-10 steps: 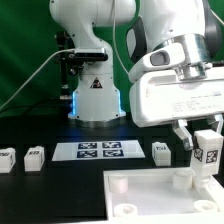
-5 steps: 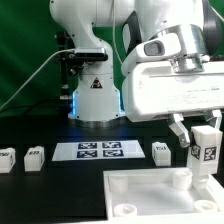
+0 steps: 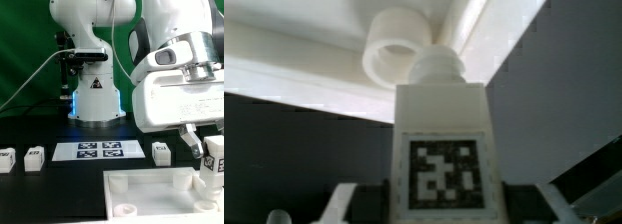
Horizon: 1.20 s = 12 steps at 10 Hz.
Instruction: Assemble one leg
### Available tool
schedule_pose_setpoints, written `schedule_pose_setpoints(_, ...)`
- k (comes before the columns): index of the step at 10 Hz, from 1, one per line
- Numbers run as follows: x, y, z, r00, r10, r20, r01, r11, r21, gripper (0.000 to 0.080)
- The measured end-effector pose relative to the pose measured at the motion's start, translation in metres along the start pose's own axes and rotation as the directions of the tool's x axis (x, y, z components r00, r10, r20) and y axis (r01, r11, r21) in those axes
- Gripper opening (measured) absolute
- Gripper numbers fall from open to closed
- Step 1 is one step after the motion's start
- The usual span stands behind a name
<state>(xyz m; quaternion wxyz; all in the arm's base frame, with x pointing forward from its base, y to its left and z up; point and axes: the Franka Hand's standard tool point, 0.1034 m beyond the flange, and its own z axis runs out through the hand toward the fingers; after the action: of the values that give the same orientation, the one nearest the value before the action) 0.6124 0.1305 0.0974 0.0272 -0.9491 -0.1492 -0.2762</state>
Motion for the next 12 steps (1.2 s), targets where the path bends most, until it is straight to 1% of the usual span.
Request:
schedule_pose_setpoints(2,0.0,0.005,0.003,1.0,-0.006,-0.003,0.006,1.0,-0.006,0.0293)
schedule_pose_setpoints(4,0.0,0.007,0.006,1.0,-0.004,-0.009,0.003,1.0,-0.009,0.0293)
schedule_pose_setpoints(6,0.001,0.009,0.008,0.999,-0.004,-0.047,0.003,1.0,-0.02,0.0293)
schedule_pose_setpoints(8,0.002,0.015,0.009,0.998,-0.004,-0.066,0.002,1.0,-0.029,0.0293)
schedule_pose_setpoints(10,0.001,0.016,0.008,0.999,-0.001,-0.045,0.0,1.0,-0.025,0.0293)
schedule_pose_setpoints(12,-0.004,0.015,0.008,1.0,-0.001,-0.026,0.001,1.0,-0.02,0.0293)
